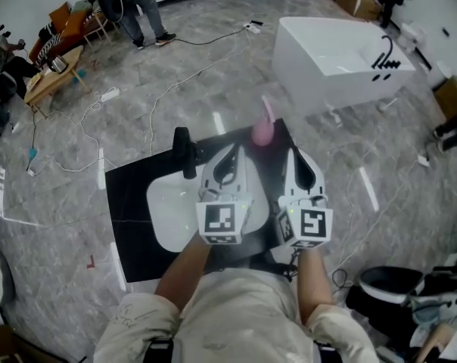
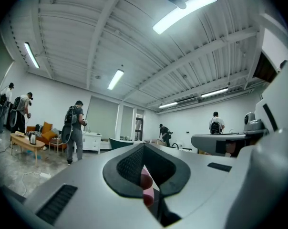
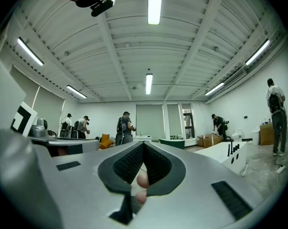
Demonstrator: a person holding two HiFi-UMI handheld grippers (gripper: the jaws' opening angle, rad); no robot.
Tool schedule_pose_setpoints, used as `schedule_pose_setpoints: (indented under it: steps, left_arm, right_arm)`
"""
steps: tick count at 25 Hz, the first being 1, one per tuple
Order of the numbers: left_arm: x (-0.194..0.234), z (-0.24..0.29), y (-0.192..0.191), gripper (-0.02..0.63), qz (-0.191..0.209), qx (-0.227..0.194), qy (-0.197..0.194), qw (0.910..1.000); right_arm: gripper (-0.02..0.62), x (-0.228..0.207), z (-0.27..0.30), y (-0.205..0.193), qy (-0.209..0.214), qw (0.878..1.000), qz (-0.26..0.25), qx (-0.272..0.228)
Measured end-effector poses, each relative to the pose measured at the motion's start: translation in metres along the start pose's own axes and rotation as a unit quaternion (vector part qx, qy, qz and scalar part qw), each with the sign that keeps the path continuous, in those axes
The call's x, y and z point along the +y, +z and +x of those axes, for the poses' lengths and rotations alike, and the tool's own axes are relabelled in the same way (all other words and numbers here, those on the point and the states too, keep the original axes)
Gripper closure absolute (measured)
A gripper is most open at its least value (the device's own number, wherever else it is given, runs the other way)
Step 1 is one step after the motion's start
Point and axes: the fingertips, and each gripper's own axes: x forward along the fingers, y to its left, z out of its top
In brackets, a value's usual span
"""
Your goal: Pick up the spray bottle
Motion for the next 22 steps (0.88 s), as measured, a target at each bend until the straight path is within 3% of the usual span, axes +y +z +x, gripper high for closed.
schedule_pose_setpoints:
  steps: [11,22]
  left_arm:
    - [-0.016,0.044,-0.018,0.604,0.009,0.022,0.040,0.9989]
    - [-0.007,0.061,-0.028,0.604,0.013,0.032,0.077,0.9964]
  right_arm:
    - [0.591,-0.040,0.047,-0.032,0.035,0.998,0.008,0.046]
    - [0.558,-0.038,0.093,-0.087,0.088,0.990,0.021,0.109]
